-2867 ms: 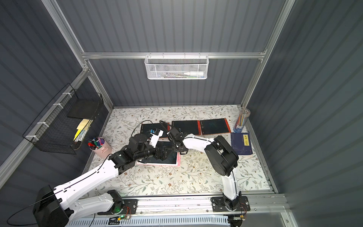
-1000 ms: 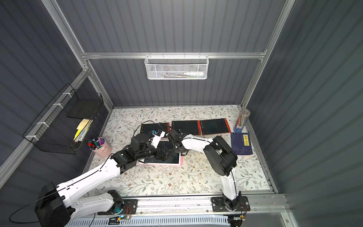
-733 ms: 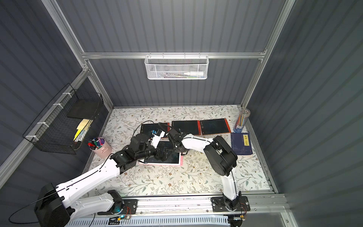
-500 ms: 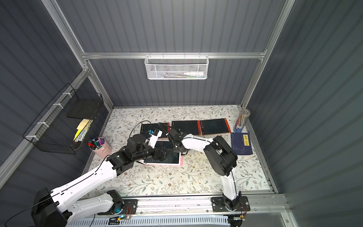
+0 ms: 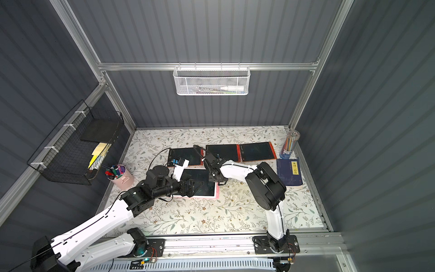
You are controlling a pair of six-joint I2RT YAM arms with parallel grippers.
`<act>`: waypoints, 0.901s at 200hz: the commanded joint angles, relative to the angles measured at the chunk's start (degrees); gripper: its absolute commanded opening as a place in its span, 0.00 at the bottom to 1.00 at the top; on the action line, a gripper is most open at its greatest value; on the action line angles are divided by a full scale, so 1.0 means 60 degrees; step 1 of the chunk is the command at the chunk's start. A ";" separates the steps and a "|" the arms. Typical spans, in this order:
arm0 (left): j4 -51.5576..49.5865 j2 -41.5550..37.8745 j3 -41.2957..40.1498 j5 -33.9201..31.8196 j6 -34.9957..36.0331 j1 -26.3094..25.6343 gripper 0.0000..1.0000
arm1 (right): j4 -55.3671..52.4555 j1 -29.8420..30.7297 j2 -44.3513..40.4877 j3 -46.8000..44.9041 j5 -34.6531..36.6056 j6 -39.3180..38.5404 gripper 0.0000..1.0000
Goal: Place the stylus back onto the writing tablet
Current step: Adjust the stylus on the writing tablet.
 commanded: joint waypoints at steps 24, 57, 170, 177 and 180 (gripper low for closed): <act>0.0125 0.0154 -0.0124 0.0152 -0.0066 0.0055 0.99 | -0.0059 -0.0037 -0.0394 -0.0157 -0.0047 -0.0035 0.17; 0.0227 0.0288 -0.0119 0.0145 -0.0048 0.0055 0.99 | -0.0403 -0.0037 -0.0316 -0.0133 0.0141 -0.0108 0.17; 0.0345 0.0433 -0.0102 0.0235 -0.0024 0.0055 0.99 | -0.0168 -0.0037 -0.0372 -0.0338 0.0048 -0.0103 0.12; 0.0345 0.0442 -0.0110 0.0242 -0.0018 0.0055 0.99 | -0.0133 -0.0036 -0.0367 -0.0336 0.0020 -0.0129 0.11; 0.0352 0.0446 -0.0098 0.0256 -0.0018 0.0055 0.99 | -0.0112 -0.0037 -0.0374 -0.0336 -0.0003 -0.0138 0.11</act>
